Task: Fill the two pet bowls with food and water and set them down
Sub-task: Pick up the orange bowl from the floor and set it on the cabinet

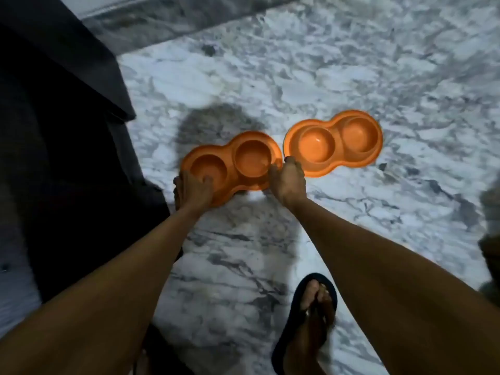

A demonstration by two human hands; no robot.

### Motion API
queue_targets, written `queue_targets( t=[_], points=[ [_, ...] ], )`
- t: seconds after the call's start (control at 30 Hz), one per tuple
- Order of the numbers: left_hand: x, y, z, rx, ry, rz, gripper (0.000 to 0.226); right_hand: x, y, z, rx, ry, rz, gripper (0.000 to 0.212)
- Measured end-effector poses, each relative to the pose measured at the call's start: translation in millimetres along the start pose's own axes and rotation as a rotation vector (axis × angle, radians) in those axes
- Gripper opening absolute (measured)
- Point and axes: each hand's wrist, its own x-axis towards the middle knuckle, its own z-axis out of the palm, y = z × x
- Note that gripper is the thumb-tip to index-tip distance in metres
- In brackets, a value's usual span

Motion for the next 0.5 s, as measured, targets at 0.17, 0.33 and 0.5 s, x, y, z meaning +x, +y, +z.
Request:
queue_targets(
  t=[0.17,0.33,0.5],
  points=[
    [37.4,-21.8,28.9,-0.039,0.107,-0.17,0.066,32.2,15.6,34.3,0.164,0.076,0.174,0.049],
    [52.4,-30.3,29.6,0.022,0.132,-0.156,0.051,43.9,13.4,44.8,0.205,0.126,0.237,0.051],
    [42.6,-23.0,23.7,-0.144,0.137,-0.231,0.039,39.7,7.3,34.4,0.247,0.144,0.263,0.052]
  ],
)
